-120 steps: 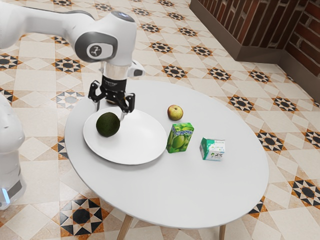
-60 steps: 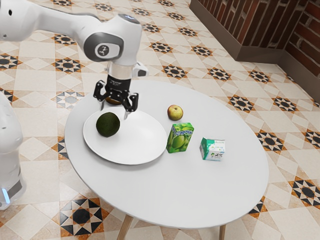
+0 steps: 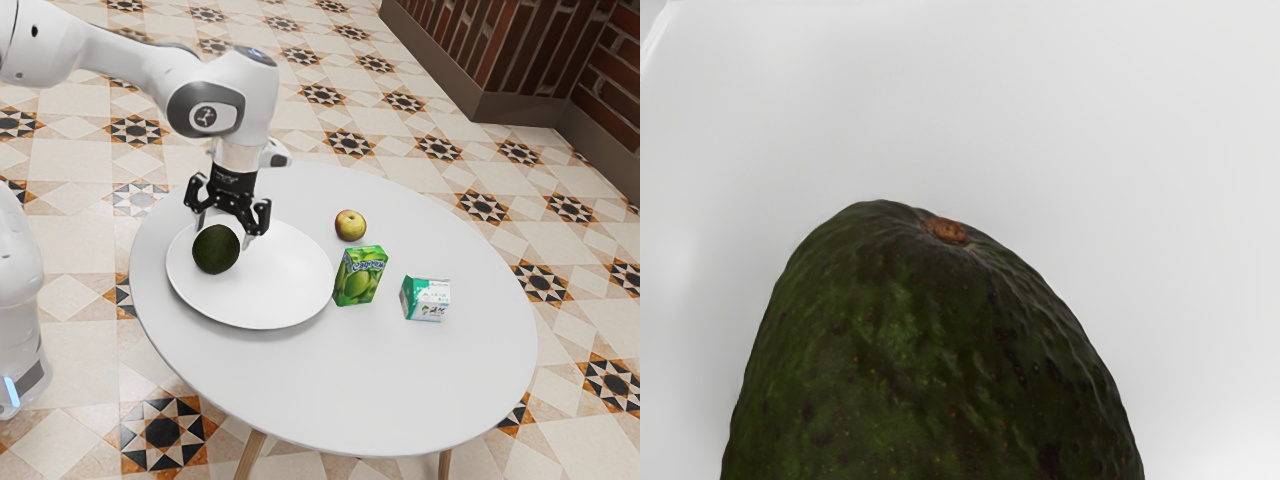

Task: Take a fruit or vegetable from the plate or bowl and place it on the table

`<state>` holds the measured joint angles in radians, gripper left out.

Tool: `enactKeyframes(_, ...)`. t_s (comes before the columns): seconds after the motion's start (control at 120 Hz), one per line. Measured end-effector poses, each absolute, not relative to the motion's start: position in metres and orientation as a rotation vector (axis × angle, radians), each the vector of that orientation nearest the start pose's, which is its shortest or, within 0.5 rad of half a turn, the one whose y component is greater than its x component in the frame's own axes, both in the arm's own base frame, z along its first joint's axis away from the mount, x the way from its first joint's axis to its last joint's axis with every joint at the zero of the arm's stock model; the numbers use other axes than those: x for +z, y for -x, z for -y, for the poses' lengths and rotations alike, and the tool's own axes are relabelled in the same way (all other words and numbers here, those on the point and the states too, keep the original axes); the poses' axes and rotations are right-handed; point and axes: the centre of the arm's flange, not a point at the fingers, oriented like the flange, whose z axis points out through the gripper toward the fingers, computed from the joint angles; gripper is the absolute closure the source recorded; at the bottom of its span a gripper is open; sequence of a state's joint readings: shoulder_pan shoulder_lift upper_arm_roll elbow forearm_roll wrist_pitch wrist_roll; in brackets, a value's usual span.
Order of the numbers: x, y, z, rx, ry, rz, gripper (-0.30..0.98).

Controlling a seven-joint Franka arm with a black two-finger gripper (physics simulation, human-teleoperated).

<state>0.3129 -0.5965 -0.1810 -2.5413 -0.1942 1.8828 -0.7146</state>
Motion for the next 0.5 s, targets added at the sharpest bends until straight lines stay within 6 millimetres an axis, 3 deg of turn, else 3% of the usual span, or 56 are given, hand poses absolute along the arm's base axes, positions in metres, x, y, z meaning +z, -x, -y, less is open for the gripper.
enactKeyframes(0.5, 0.435, -0.362, -0.035, 0.158, 2.86, 1.432, 0.0)
